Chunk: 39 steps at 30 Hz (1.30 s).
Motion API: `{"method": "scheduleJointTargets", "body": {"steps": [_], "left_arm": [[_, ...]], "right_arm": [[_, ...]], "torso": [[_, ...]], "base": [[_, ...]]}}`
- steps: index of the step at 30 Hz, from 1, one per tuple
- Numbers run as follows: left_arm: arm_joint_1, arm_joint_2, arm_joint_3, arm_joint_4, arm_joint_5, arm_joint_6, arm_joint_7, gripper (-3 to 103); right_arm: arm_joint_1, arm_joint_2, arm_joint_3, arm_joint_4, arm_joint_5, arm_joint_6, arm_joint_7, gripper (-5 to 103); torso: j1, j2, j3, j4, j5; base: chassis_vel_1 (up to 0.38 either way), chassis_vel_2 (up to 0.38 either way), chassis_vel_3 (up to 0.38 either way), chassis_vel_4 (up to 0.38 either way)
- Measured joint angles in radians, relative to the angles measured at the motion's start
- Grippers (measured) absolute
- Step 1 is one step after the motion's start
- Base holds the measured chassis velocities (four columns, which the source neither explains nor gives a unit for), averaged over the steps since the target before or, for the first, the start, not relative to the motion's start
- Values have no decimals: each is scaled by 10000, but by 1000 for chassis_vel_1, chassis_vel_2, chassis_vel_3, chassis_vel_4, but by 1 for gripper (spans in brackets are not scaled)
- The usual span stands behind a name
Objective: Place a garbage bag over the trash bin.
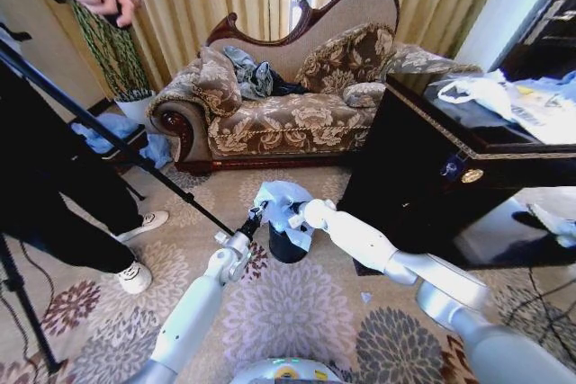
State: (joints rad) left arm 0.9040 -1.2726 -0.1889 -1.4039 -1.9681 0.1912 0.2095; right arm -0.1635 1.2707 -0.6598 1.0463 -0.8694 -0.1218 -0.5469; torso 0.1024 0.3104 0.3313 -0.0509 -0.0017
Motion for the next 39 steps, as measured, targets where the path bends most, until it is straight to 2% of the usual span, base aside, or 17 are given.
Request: {"method": "scheduleJointTargets", "body": {"steps": [4, 9, 15, 23, 26, 29, 30, 31, 32, 33, 35, 36, 37, 39], "left_arm": [[-370, -71, 67, 621, 149, -9, 148, 0], [-471, -45, 157, 819, 278, 8, 346, 0], [-345, 126, 347, 367, 338, 139, 635, 0], [107, 218, 502, -483, 146, 220, 616, 0], [154, 192, 527, -496, 120, 234, 578, 0], [59, 49, 479, -190, 56, 239, 425, 0], [-18, 4, 456, -79, 22, 244, 358, 0], [-18, 4, 456, -79, 22, 244, 358, 0], [-130, -55, 443, 88, -3, 247, 248, 0], [-189, -92, 443, 176, -11, 249, 196, 0], [-377, -255, 476, 393, -7, 260, 60, 0], [-391, -282, 497, 368, -6, 265, 22, 0], [-391, -282, 497, 368, -6, 265, 22, 0], [-352, -294, 594, 115, -3, 284, -81, 0]], "right_arm": [[47, 324, -76, -593, -399, 314, -23, 0], [53, 307, -109, -715, -586, 435, -64, 0], [97, -581, -97, 421, -173, 172, -179, 0], [76, -1604, -189, 1917, 305, -124, -407, 0], [-26, -1926, -164, 2260, 426, -176, -419, 0], [-369, -2715, 221, 3119, 872, -270, -409, -3], [-464, -2945, 325, 3356, 1007, -282, -405, 3], [-464, -2945, 325, 3356, 1007, -282, -405, 3], [-633, -3331, 481, 3751, 1284, -333, -392, 3], [-735, -3528, 579, 3962, 1437, -360, -380, 8], [-1349, -4423, 1298, 4960, 2077, -427, -183, 19], [-1646, -4751, 1615, 5314, 2277, -463, -110, 24], [-1646, -4751, 1615, 5314, 2277, -463, -110, 24], [-2643, -5510, 2663, 6277, 2767, -564, -27, 35]], "torso": [[0, 0, 0, 2, 0], [1, 0, 1, 4, 0], [0, 0, 0, 0, 2], [0, 0, 0, 3, 2], [0, 0, 0, 3, 3], [0, 0, 0, 3, 3], [0, 0, 0, 4, 5], [0, 0, 0, 4, 5], [0, 0, -1, 3, 4], [0, 0, -1, 2, 2], [0, 0, 0, 1, 5], [0, 0, -1, 0, 2], [0, 0, -1, 0, 2], [-1, 0, -1, -1, 9]], "base": [[0, 0, 0, 0], [0, 0, 0, 0], [0, 0, 0, 0], [0, 0, 0, 0], [0, 0, 0, 0], [0, 0, 0, 0], [0, 0, 0, 0], [0, 0, 0, 0], [0, 0, 0, 0], [0, 0, 0, 0], [0, 0, 0, 0], [0, 0, 0, 0], [0, 0, 0, 0], [0, 0, 0, 0]]}}
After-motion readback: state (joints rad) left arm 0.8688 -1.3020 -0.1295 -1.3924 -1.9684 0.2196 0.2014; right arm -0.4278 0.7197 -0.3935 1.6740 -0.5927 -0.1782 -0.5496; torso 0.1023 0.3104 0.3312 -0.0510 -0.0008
